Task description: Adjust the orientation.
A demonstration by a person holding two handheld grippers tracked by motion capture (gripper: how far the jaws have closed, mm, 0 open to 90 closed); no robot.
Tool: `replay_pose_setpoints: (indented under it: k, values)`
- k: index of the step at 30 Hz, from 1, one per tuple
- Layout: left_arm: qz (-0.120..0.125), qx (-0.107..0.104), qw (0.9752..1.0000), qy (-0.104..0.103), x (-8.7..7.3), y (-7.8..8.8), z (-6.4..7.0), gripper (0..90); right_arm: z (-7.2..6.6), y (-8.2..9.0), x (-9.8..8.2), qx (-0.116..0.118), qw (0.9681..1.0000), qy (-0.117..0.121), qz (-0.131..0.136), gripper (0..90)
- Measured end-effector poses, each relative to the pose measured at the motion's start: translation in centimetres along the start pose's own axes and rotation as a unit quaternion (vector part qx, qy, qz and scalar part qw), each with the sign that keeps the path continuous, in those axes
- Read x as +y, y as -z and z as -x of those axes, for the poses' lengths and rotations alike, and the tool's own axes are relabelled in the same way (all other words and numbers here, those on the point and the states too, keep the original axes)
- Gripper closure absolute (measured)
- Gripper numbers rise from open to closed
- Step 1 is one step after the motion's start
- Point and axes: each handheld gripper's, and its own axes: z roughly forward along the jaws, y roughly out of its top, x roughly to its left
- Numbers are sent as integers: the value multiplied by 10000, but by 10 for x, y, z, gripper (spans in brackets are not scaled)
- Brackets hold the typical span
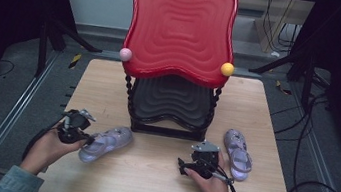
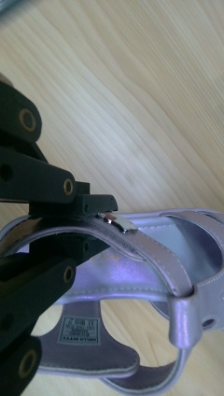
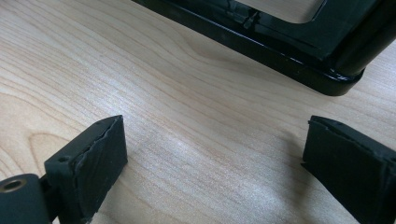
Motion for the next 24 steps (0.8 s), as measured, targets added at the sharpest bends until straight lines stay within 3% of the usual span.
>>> replay_pose_setpoints:
  k: [2, 6, 8, 10, 14, 18, 24]
  values:
    - [-31, -109, 9997, -233, 10, -9, 11, 837, 0, 0, 0, 0, 10000, -1, 0, 66]
    - [-81, -262, 9985, -478, 20, -28, 26, 836, 0, 0, 0, 1, 10000, 1, 1, 66]
    - [-105, -175, 9982, -565, 20, -33, 27, 835, 0, 0, 0, 2, 10000, 3, -1, 66]
    - [-34, -235, 9981, -562, 17, -35, 24, 835, 0, 0, 0, 5, 10000, 5, 0, 66]
    - [-233, -175, 9971, -700, 11, -42, 26, 830, 0, 0, 0, 5, 10000, 4, 0, 66]
    - [-166, -175, 9973, -700, 10, -40, 26, 783, 0, 0, 0, 5, 10000, 3, 0, 66]
    - [223, 125, 9973, -687, 14, -13, 35, 651, 0, 0, 0, 3, 10000, 4, 0, 66]
